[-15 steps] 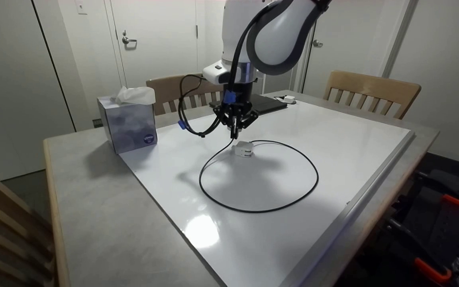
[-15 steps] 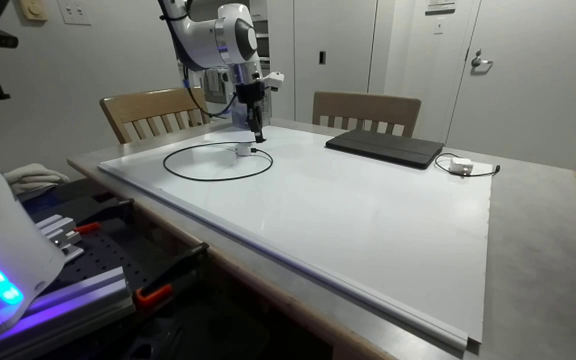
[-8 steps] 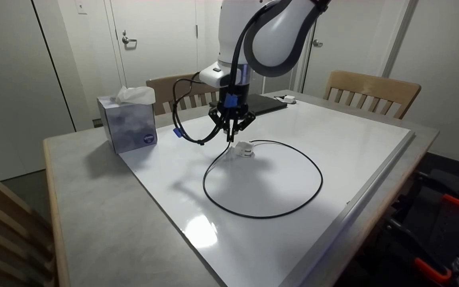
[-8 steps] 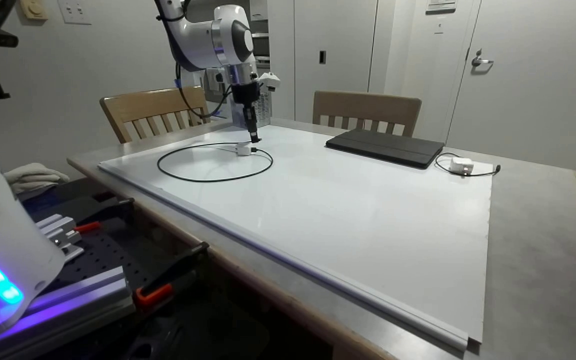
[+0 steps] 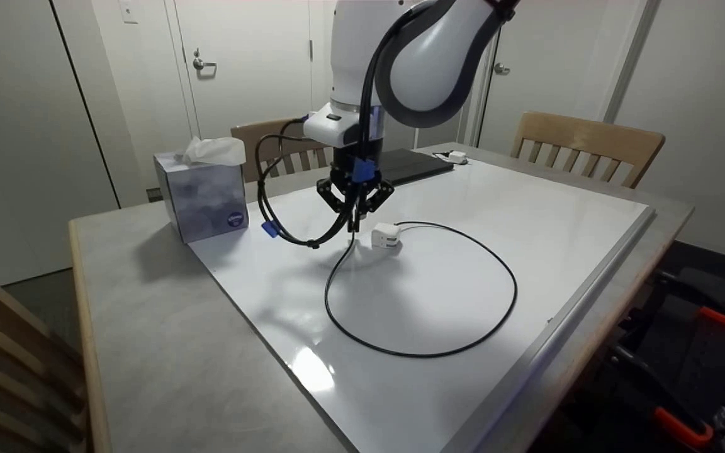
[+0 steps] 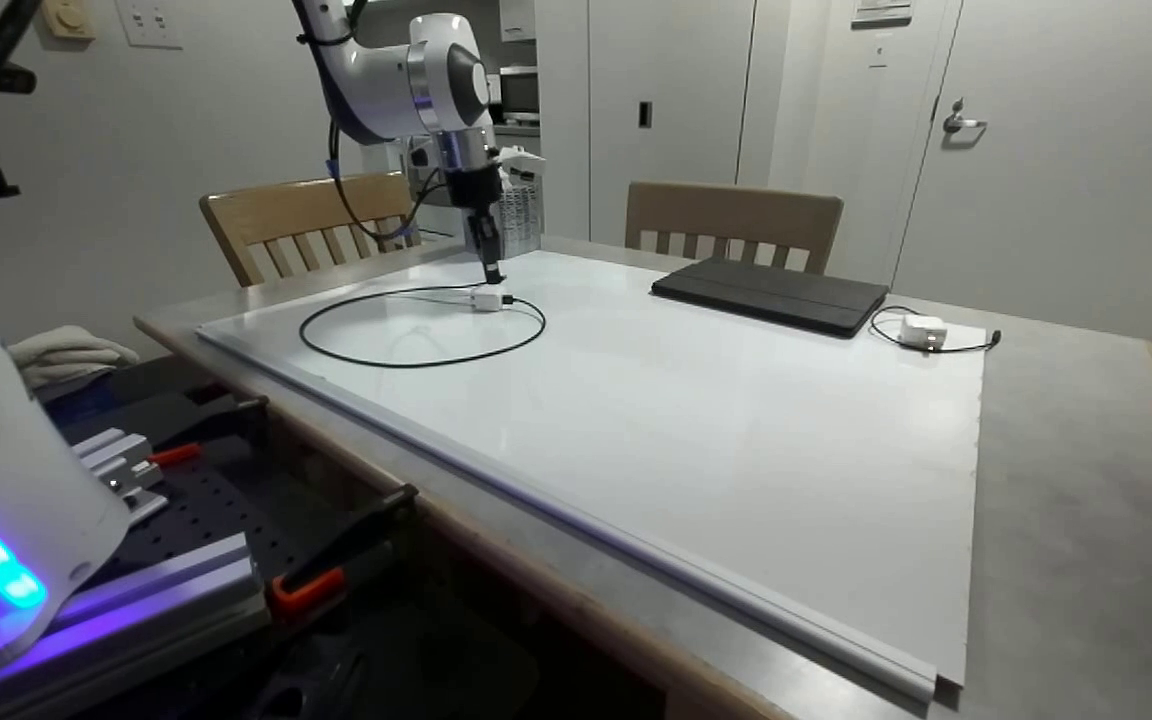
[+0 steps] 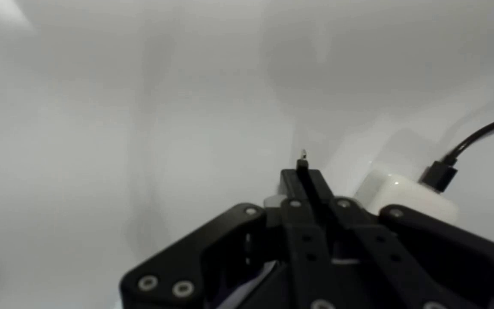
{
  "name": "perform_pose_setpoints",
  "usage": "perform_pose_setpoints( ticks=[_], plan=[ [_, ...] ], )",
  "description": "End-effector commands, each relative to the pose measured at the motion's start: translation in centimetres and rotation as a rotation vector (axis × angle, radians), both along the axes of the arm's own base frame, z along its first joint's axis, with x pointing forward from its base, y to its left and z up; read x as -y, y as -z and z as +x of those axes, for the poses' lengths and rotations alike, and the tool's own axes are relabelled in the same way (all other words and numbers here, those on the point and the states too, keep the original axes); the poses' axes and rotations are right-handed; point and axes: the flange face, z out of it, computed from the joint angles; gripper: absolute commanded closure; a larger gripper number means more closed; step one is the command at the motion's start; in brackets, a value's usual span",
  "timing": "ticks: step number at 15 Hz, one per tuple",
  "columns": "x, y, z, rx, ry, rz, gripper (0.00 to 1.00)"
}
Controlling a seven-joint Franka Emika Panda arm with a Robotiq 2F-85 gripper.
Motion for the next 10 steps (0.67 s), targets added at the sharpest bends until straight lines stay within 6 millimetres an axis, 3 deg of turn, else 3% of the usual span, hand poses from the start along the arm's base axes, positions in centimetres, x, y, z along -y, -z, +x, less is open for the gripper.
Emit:
perform_pose_setpoints(
  ticks=[1, 4, 5, 6, 9, 10],
  plan=[
    [-2.0, 0.1, 0.4, 0.011, -0.171, -0.016, 0.98],
    [-4.2, 0.1, 0.3, 0.011, -0.333, -0.002, 0.98],
    [-3.2, -0.4, -0.3, 0.004, -0.241, -0.010, 0.98],
    [-3.6, -0.4, -0.4, 0.002, -0.252, -0.006, 0.92],
    [-3.5, -0.3, -0.4, 0.002, -0.247, -0.010, 0.92],
    [-3.4, -0.3, -0.3, 0.002, -0.246, -0.011, 0.98]
  ],
)
